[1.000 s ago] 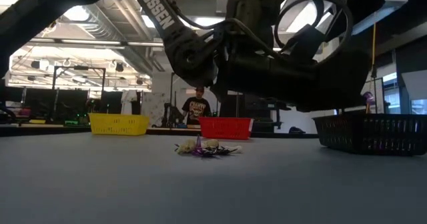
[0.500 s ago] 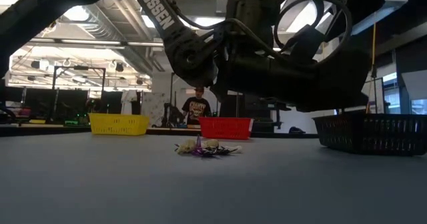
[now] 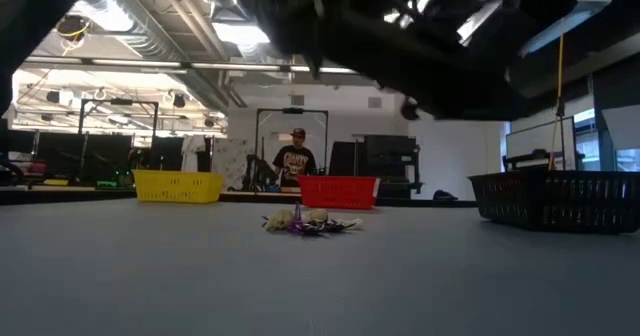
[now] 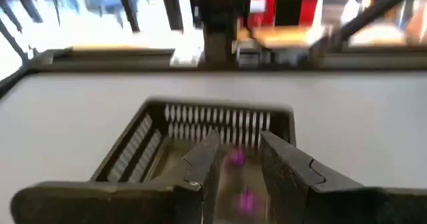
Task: Sort Halloween decoration
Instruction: Put the white bone toy into the blue bin
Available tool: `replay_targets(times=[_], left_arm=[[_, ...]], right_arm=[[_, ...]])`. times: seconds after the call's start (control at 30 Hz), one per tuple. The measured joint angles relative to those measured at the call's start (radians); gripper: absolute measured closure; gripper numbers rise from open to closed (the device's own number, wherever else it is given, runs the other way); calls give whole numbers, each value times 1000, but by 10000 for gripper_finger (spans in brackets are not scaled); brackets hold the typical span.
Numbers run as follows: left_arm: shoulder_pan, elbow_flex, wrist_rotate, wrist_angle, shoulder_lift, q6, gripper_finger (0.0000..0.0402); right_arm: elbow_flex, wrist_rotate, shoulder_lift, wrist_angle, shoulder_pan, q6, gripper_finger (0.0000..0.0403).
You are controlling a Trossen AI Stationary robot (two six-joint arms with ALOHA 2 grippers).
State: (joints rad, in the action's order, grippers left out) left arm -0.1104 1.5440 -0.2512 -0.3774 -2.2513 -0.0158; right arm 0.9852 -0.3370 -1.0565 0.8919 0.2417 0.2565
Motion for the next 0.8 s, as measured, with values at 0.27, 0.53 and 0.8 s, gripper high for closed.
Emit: replay_targets(times=[0.27, 0.53, 0.8], left_arm=[[-21, 0, -6, 386, 217, 2, 303], [-104, -127, -111, 446, 408, -15, 303], [-179, -459, -145, 195, 532, -154, 303]], right_arm=[[0, 16, 0, -1, 0, 0, 295], [0, 16, 0, -2, 0, 0, 295], [-1, 16, -29, -31, 0, 0, 295]])
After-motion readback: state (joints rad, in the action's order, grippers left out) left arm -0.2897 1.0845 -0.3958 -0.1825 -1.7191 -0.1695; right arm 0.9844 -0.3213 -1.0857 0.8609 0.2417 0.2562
